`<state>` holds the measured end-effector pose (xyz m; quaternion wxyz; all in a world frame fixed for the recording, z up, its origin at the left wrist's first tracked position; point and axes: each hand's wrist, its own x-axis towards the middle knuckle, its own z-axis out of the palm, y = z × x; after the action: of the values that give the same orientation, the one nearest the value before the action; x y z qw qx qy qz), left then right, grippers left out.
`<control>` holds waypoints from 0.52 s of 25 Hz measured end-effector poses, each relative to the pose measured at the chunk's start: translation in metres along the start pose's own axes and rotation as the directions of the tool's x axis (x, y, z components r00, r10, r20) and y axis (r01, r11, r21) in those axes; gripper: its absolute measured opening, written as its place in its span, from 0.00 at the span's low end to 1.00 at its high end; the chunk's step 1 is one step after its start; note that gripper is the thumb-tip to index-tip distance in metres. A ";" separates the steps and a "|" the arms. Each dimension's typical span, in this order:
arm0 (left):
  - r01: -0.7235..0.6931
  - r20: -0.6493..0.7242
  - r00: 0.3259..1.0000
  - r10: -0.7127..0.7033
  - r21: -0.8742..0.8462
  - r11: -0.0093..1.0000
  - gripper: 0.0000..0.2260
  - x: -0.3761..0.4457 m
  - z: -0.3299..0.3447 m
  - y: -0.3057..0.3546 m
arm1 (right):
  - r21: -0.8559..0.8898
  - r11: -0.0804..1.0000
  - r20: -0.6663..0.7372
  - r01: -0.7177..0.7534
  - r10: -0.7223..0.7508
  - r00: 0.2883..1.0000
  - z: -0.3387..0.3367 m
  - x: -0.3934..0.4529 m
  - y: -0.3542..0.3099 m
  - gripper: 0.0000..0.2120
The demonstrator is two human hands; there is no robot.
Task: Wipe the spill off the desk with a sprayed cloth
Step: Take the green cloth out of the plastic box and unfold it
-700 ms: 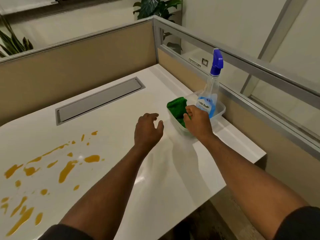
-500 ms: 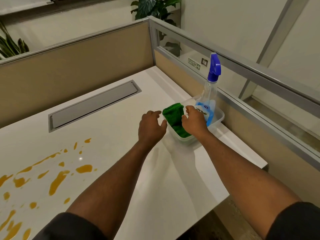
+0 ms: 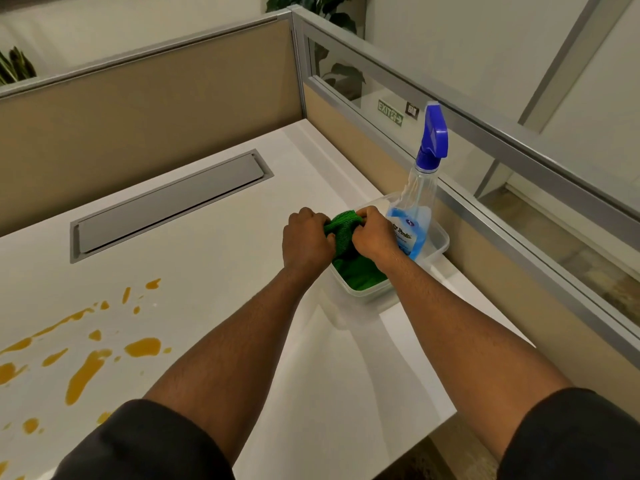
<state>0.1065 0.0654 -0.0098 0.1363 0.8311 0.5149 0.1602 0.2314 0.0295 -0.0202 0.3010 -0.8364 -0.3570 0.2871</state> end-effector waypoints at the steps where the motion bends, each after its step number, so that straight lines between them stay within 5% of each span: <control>1: -0.008 -0.015 1.000 0.008 -0.004 1.000 0.12 0.000 0.000 0.001 | 0.026 1.000 0.002 0.003 -0.003 1.000 0.000 0.001 0.002 0.16; 6: -0.049 -0.025 0.999 0.048 -0.034 0.998 0.10 -0.005 -0.007 -0.001 | 0.086 0.994 0.038 0.065 -0.069 0.997 -0.002 -0.001 0.009 0.14; 13: -0.137 -0.074 0.990 0.119 -0.327 0.935 0.08 -0.016 -0.035 0.005 | 0.235 0.962 0.000 0.140 -0.144 0.990 -0.019 -0.023 0.009 0.08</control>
<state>0.0893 0.0509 0.0218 0.2495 0.8236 0.4290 0.2746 0.2352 0.0014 -0.0078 0.4145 -0.7646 -0.3823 0.3120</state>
